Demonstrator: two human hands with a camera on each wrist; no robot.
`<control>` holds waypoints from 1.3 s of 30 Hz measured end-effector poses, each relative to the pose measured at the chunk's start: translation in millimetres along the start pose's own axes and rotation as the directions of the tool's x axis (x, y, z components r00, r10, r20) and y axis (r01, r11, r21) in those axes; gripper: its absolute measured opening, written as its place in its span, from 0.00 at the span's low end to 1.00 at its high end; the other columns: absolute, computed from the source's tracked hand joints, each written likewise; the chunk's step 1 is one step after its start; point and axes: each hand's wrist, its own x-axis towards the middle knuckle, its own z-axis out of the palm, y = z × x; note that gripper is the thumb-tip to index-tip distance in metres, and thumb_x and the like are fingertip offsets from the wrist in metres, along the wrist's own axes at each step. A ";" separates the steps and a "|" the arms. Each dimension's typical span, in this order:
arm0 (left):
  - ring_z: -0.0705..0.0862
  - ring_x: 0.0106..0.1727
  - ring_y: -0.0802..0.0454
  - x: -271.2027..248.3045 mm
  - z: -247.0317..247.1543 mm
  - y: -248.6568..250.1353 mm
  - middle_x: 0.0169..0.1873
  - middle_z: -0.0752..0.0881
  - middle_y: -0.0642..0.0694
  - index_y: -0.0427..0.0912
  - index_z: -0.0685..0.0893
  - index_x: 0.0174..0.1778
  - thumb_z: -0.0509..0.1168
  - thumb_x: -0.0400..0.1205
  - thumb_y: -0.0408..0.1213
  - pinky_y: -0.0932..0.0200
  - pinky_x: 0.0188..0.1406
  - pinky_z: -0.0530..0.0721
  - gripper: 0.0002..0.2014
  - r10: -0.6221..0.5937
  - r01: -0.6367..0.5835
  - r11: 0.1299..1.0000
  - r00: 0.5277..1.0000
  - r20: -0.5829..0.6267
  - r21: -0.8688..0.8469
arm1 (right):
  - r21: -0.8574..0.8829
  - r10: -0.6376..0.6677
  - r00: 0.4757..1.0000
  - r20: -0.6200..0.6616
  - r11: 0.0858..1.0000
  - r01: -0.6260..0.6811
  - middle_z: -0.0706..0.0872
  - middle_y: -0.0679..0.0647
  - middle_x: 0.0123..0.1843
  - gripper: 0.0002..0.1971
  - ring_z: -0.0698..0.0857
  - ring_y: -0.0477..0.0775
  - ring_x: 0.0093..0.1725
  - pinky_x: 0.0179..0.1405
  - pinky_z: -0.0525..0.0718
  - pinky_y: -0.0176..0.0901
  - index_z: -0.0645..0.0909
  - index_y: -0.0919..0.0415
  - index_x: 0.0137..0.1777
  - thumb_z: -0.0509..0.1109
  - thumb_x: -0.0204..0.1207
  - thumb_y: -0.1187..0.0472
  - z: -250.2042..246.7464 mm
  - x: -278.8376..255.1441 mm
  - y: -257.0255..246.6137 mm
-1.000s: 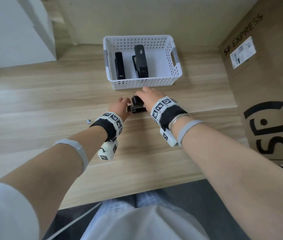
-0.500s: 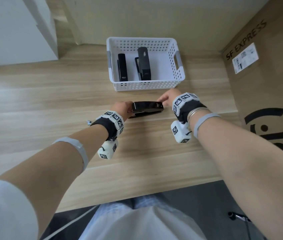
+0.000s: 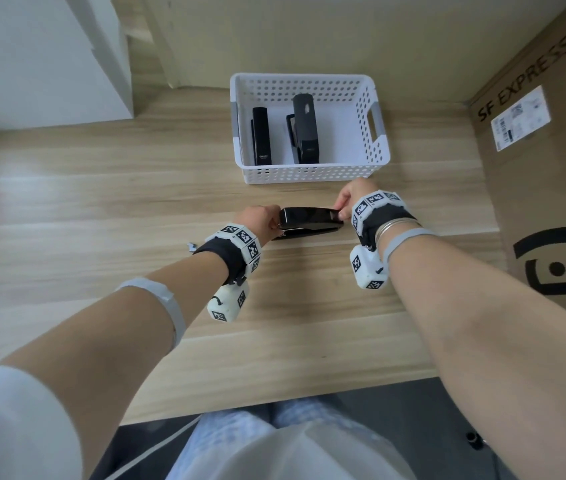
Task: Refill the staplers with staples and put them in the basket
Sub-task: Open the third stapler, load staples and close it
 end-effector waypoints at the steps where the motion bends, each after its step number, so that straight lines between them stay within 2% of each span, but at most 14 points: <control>1: 0.84 0.55 0.38 0.5 -0.2 0.0 0.53 0.88 0.36 0.36 0.80 0.56 0.64 0.79 0.36 0.50 0.53 0.83 0.11 0.003 -0.003 1.000 1.000 0.008 0.004 | -0.012 0.005 1.000 0.003 1.000 -0.005 0.90 0.59 0.56 0.15 0.88 0.56 0.53 0.56 0.83 0.39 0.87 0.63 0.58 0.78 0.71 0.66 -0.5 -0.6 -0.2; 3: 0.84 0.56 0.38 1.0 -0.7 -0.2 0.52 0.88 0.36 0.36 0.80 0.56 0.64 0.79 0.35 0.50 0.52 0.82 0.11 0.006 -0.006 1.000 1.000 0.014 0.027 | -0.032 0.022 0.999 -0.027 0.999 -0.023 0.91 0.59 0.54 0.14 0.88 0.56 0.53 0.58 0.84 0.41 0.87 0.63 0.57 0.78 0.71 0.65 2.9 0.8 2.8; 7: 0.84 0.55 0.39 1.4 -2.8 -1.6 0.52 0.88 0.38 0.35 0.80 0.55 0.65 0.79 0.35 0.50 0.52 0.83 0.11 0.036 -0.037 0.998 0.999 0.030 0.047 | -0.013 0.043 0.999 -0.026 0.999 -0.043 0.89 0.56 0.37 0.13 0.86 0.52 0.35 0.30 0.85 0.31 0.85 0.70 0.54 0.77 0.72 0.64 8.8 -2.5 9.8; 10: 0.84 0.54 0.38 -0.6 -9.4 -8.3 0.52 0.88 0.37 0.35 0.80 0.53 0.65 0.78 0.34 0.50 0.51 0.83 0.10 0.049 -0.053 0.996 0.997 0.055 0.073 | -0.166 -0.023 1.000 -0.004 0.986 0.022 0.87 0.56 0.61 0.18 0.86 0.55 0.53 0.48 0.83 0.36 0.82 0.59 0.65 0.72 0.76 0.67 4.1 -12.8 -1.5; 12: 0.85 0.53 0.39 -3.4 -15.5 -16.9 0.51 0.88 0.36 0.34 0.81 0.51 0.67 0.77 0.34 0.50 0.52 0.83 0.10 0.056 -0.064 0.993 0.995 0.081 0.096 | -0.192 -0.112 0.993 0.040 0.974 0.118 0.80 0.51 0.71 0.29 0.84 0.55 0.58 0.40 0.81 0.34 0.75 0.50 0.73 0.64 0.75 0.76 5.1 -19.8 -16.5; 14: 0.84 0.49 0.41 -7.4 -20.8 -25.5 0.50 0.89 0.37 0.34 0.82 0.50 0.67 0.76 0.34 0.54 0.48 0.82 0.09 0.052 -0.061 0.992 0.995 0.084 0.114 | -0.169 -0.188 0.975 0.115 0.964 0.206 0.79 0.48 0.72 0.35 0.83 0.55 0.61 0.32 0.77 0.34 0.72 0.46 0.74 0.59 0.73 0.80 10.8 -22.3 -28.7; 17: 0.79 0.37 0.45 -14.8 -27.6 -36.3 0.46 0.87 0.42 0.36 0.82 0.49 0.66 0.77 0.34 0.65 0.27 0.72 0.07 0.030 -0.044 0.987 0.996 0.089 0.154 | -0.223 -0.255 0.944 0.212 0.927 0.300 0.83 0.52 0.66 0.32 0.83 0.57 0.59 0.42 0.79 0.38 0.71 0.50 0.74 0.64 0.72 0.75 22.4 -24.4 -43.9; 19: 0.76 0.28 0.50 -19.7 -31.2 -42.3 0.42 0.83 0.45 0.38 0.80 0.47 0.65 0.78 0.33 0.68 0.23 0.68 0.04 0.020 -0.033 0.989 0.996 0.092 0.147 | -0.243 -0.266 0.936 0.232 0.915 0.321 0.84 0.58 0.62 0.28 0.83 0.60 0.58 0.50 0.79 0.44 0.72 0.56 0.72 0.68 0.73 0.72 28.6 -24.7 -48.1; 20: 0.79 0.27 0.51 -21.8 -31.9 -45.9 0.41 0.83 0.46 0.38 0.80 0.48 0.64 0.79 0.33 0.67 0.25 0.70 0.05 0.016 -0.029 0.990 0.995 0.094 0.135 | -0.249 -0.270 0.937 0.222 0.913 0.322 0.84 0.60 0.61 0.25 0.83 0.60 0.58 0.51 0.78 0.46 0.73 0.58 0.71 0.69 0.73 0.70 30.8 -25.3 -48.1; 22: 0.86 0.40 0.44 -25.2 -31.9 -54.4 0.47 0.86 0.44 0.37 0.81 0.52 0.64 0.79 0.33 0.64 0.36 0.75 0.07 0.011 -0.020 0.993 0.997 0.083 0.115 | -0.312 -0.279 0.944 0.174 0.894 0.322 0.85 0.59 0.59 0.21 0.83 0.61 0.58 0.49 0.77 0.46 0.75 0.59 0.67 0.69 0.74 0.68 30.2 -27.7 -47.4; 26: 0.83 0.55 0.38 -31.0 -31.2 -75.5 0.57 0.83 0.38 0.36 0.82 0.55 0.61 0.78 0.26 0.54 0.51 0.79 0.11 -0.054 0.055 0.992 0.999 -0.007 0.117 | -0.427 -0.259 0.960 0.101 0.861 0.277 0.84 0.55 0.50 0.16 0.84 0.60 0.53 0.42 0.73 0.41 0.78 0.58 0.62 0.67 0.74 0.68 24.2 -30.9 -43.6; 31: 0.80 0.58 0.38 -37.3 -26.2 -88.2 0.60 0.79 0.39 0.41 0.81 0.60 0.60 0.77 0.23 0.50 0.54 0.80 0.18 -0.104 0.103 0.987 0.995 0.001 0.127 | -0.458 -0.215 0.973 0.086 0.858 0.231 0.87 0.59 0.56 0.16 0.81 0.58 0.47 0.42 0.75 0.42 0.78 0.58 0.61 0.68 0.74 0.69 24.9 -32.8 -36.4; 36: 0.81 0.58 0.38 -32.2 -15.0 -76.1 0.61 0.79 0.39 0.43 0.78 0.64 0.63 0.79 0.29 0.53 0.54 0.80 0.18 -0.110 0.111 0.985 0.994 -0.016 0.135 | -0.338 -0.313 0.948 0.062 0.887 0.315 0.86 0.54 0.61 0.19 0.84 0.57 0.56 0.45 0.74 0.38 0.78 0.54 0.66 0.71 0.74 0.60 27.3 -38.0 -41.6; 39: 0.80 0.52 0.40 -29.9 -15.8 -70.6 0.58 0.80 0.38 0.40 0.76 0.61 0.63 0.77 0.28 0.53 0.47 0.78 0.16 -0.140 0.143 0.968 0.990 -0.029 0.206 | -0.252 -0.340 0.940 0.023 0.908 0.335 0.84 0.50 0.65 0.19 0.83 0.54 0.60 0.51 0.77 0.38 0.79 0.49 0.65 0.72 0.74 0.54 30.8 -38.8 -46.7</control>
